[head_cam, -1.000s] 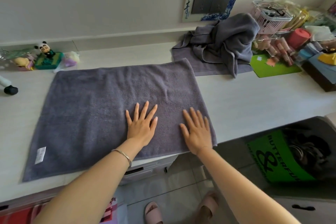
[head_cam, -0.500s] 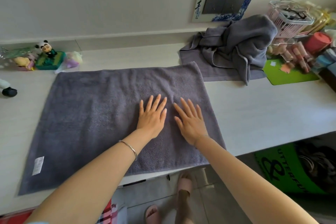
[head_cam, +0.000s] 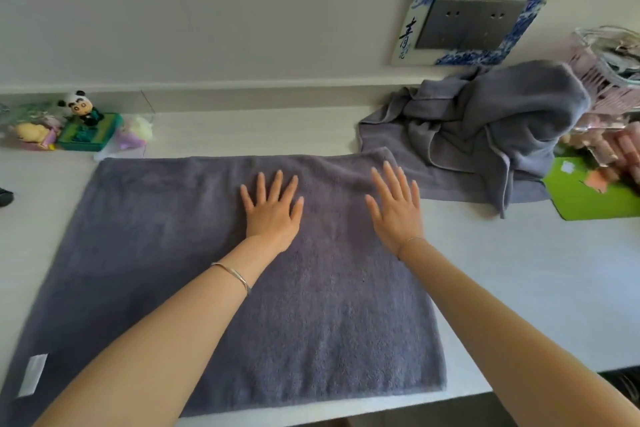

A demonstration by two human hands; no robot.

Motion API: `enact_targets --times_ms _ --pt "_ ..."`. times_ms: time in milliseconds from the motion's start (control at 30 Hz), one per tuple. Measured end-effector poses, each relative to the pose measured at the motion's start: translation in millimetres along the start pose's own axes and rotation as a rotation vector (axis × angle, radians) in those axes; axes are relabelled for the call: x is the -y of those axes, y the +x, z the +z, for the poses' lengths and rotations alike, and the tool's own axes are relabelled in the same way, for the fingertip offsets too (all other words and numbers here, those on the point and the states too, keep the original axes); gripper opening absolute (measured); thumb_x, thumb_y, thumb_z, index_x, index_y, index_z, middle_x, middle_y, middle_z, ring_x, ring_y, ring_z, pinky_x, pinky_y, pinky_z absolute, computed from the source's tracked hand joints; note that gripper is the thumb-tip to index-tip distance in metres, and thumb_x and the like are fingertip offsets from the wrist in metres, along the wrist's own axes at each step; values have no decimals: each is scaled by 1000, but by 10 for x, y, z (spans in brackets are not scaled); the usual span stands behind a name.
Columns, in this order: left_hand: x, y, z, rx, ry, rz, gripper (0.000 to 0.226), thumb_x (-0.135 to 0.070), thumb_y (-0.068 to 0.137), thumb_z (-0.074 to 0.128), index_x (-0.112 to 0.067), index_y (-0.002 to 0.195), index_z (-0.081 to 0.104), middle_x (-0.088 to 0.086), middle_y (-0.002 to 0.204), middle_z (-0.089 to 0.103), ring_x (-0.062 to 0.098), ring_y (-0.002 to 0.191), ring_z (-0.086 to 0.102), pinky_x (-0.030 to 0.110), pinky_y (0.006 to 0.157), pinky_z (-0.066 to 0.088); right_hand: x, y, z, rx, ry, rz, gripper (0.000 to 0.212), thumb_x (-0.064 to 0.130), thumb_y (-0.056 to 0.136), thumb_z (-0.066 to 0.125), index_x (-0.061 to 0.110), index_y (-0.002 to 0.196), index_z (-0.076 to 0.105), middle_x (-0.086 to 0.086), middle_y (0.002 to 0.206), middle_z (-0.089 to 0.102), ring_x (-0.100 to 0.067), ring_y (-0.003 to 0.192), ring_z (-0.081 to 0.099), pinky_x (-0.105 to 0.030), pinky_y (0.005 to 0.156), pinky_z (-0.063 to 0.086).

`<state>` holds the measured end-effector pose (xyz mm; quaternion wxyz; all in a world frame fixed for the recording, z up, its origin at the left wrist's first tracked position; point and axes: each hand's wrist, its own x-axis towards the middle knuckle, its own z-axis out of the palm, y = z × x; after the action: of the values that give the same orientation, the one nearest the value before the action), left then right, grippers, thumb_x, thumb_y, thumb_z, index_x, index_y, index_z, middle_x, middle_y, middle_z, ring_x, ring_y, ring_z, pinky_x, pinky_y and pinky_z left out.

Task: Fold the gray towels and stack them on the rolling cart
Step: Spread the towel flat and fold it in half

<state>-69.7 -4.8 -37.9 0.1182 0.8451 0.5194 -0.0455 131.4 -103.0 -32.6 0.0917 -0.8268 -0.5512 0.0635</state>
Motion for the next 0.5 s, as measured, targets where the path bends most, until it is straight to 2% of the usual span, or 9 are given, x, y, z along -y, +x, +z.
enact_targets --times_ms 67,167,267,400,500 --pt "-179 121 -4 -3 17 133 51 -43 101 12 -33 151 1 -5 160 -4 25 146 -11 57 114 -9 172 174 26 28 26 -140 67 55 89 4 30 149 19 3 159 6 -19 147 -3 -35 116 -10" --pt "-289 270 39 -10 6 127 51 -43 101 13 -37 150 -2 -8 159 -7 24 146 -11 59 112 -9 203 327 171 119 7 -207 72 57 83 -5 35 149 14 6 159 3 -17 146 -6 -36 115 -12" --pt "-181 415 57 -53 2 17 53 -48 100 14 -39 149 -3 -7 159 -9 27 146 -12 61 110 -10 -56 508 230 79 -4 -123 64 57 89 2 37 149 11 8 159 4 -15 146 -5 -35 116 -12" --pt "33 518 39 -60 17 -73 57 -54 97 12 -36 150 -1 -3 160 -8 28 146 -10 60 110 -10 -395 722 165 85 -5 19 52 48 99 14 36 150 7 6 159 2 -15 146 -5 -37 118 -8" --pt "167 495 27 -80 14 -104 57 -52 98 9 -33 151 0 -2 160 -6 25 146 -8 59 113 -7 -465 759 129 105 -58 35 54 48 99 10 32 150 2 6 159 -4 -16 146 -11 -36 117 -11"
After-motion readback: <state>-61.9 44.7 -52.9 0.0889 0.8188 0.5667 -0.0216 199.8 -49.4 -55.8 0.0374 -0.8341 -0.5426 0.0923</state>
